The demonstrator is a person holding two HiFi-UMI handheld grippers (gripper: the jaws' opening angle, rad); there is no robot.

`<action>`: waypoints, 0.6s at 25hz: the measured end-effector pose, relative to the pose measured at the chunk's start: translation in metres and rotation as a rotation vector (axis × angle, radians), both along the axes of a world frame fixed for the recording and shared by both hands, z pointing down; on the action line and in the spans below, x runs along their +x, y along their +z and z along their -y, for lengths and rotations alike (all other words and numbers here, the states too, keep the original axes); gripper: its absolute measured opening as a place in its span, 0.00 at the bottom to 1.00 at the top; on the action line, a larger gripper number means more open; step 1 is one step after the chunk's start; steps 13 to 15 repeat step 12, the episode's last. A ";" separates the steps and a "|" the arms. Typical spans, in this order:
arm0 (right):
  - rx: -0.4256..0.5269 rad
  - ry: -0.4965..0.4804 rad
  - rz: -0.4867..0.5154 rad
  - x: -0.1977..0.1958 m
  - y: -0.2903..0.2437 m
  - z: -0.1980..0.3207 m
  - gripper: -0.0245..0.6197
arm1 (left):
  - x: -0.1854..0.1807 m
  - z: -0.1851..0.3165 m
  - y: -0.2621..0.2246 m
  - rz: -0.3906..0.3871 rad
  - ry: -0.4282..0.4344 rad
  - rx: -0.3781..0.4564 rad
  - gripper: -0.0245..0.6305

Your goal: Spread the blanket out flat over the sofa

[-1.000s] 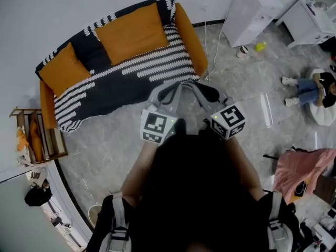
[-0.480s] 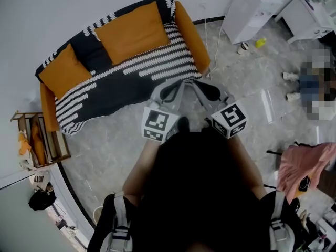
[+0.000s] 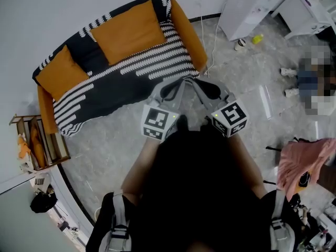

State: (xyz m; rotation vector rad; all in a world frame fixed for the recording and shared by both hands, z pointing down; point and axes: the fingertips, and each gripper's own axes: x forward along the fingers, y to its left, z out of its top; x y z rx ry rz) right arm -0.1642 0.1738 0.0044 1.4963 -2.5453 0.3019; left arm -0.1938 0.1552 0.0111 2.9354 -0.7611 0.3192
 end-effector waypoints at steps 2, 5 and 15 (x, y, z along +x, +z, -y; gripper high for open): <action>0.001 0.000 0.001 0.000 -0.001 0.000 0.04 | 0.002 0.000 0.001 0.002 0.005 -0.003 0.05; 0.004 0.001 0.001 0.000 -0.004 -0.002 0.04 | 0.004 -0.002 0.000 0.003 0.009 -0.003 0.05; 0.010 -0.004 -0.008 0.001 -0.002 -0.008 0.04 | 0.005 -0.006 0.002 0.002 0.014 -0.003 0.05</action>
